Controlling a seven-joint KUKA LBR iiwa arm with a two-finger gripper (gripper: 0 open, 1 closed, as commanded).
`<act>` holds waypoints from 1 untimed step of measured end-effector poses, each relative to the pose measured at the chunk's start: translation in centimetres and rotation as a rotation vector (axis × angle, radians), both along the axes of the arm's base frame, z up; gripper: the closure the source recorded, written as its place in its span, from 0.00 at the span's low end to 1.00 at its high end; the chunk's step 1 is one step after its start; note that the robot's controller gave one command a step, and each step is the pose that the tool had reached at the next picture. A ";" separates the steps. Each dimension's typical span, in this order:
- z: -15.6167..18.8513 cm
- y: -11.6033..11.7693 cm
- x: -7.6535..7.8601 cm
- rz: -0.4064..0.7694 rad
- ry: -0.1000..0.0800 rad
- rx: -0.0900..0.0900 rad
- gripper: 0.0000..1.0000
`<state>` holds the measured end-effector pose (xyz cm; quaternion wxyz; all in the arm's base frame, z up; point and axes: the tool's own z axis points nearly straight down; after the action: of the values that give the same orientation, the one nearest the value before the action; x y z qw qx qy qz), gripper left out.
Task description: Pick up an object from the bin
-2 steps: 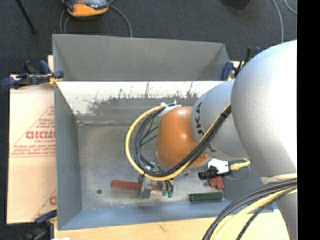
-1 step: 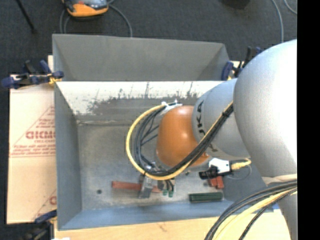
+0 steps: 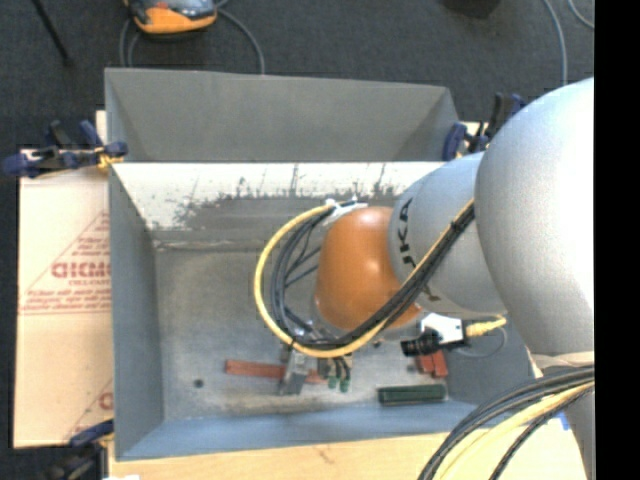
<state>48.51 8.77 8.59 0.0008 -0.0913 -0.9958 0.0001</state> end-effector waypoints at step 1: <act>1.3 0.0 0.1 0.000 -0.003 0.001 1.00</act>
Offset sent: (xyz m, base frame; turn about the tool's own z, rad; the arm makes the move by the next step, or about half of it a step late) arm -0.0002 -0.0001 0.0163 0.0000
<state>48.60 8.78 9.90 -0.0009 -0.0914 -0.9958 -0.0004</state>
